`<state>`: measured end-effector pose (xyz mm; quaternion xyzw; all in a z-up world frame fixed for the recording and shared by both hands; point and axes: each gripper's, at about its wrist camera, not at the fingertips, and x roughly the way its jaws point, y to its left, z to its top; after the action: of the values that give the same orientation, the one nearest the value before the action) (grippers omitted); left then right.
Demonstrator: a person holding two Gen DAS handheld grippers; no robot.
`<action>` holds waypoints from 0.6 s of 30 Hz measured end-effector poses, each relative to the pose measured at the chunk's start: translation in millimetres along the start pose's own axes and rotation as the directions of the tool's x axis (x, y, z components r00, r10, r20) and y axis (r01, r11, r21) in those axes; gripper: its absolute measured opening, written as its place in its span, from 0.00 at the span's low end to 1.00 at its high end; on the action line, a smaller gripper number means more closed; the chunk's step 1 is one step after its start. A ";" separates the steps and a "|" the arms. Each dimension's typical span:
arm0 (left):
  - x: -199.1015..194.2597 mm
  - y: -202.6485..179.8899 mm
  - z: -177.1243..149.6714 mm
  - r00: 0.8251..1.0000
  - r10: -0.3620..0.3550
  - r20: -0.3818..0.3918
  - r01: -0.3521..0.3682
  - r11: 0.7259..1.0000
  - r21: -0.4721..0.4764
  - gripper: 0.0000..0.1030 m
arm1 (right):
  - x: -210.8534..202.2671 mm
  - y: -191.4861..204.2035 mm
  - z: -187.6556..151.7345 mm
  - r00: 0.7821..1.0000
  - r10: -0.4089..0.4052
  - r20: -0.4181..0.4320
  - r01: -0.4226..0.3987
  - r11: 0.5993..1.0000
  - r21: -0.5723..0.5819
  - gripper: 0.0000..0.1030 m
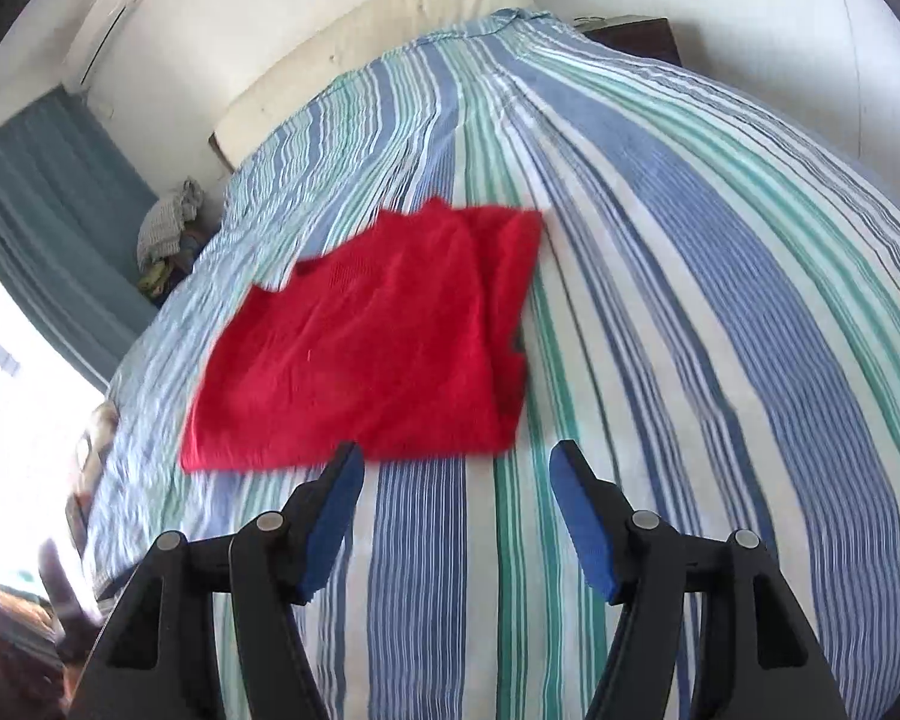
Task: Fold small clothes
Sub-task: 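Grasp an edge of the folded sweater with the right tool and fold it over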
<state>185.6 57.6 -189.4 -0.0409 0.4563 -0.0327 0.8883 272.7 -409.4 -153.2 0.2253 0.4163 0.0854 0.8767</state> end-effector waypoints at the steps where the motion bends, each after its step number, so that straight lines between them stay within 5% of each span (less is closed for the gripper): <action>1: 2.5 4.3 -1.0 1.000 -0.005 -0.003 0.005 1.000 -0.001 0.94 | 6.6 -4.6 16.7 1.000 0.021 0.002 -0.021 0.999 0.032 0.63; 6: 17.0 24.3 -17.8 0.999 -0.038 0.014 0.037 0.999 0.035 0.96 | 67.5 -32.1 63.3 0.991 0.114 -0.067 -0.097 0.971 0.218 0.64; 11: 20.2 23.8 -21.6 0.998 -0.050 0.045 0.048 0.998 0.044 0.99 | 121.6 -32.0 58.4 0.987 0.074 -0.142 -0.037 0.968 0.249 0.63; 12: 20.6 23.1 -21.8 0.998 -0.049 0.047 0.047 0.998 0.049 0.99 | 124.9 -26.0 58.9 0.986 0.090 -0.142 -0.056 0.973 0.226 0.47; 13: 20.7 23.4 -22.1 0.997 -0.052 0.049 0.049 0.998 0.048 0.99 | 127.4 -17.3 59.6 0.983 0.093 -0.157 -0.063 0.980 0.190 0.09; 16: 21.2 24.2 -20.7 0.997 -0.059 0.046 0.057 0.997 0.043 1.00 | 117.6 16.0 69.6 0.988 -0.049 -0.145 0.055 0.998 0.038 0.09; 18: 21.4 24.0 -21.9 0.997 -0.056 0.050 0.054 0.998 0.042 1.00 | 106.3 49.5 81.5 0.991 -0.056 -0.123 0.052 0.998 -0.038 0.09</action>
<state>180.7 78.5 -221.9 -0.0362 0.4316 -0.0652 0.8990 405.1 -356.2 -158.7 0.1931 0.4741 0.0827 0.8550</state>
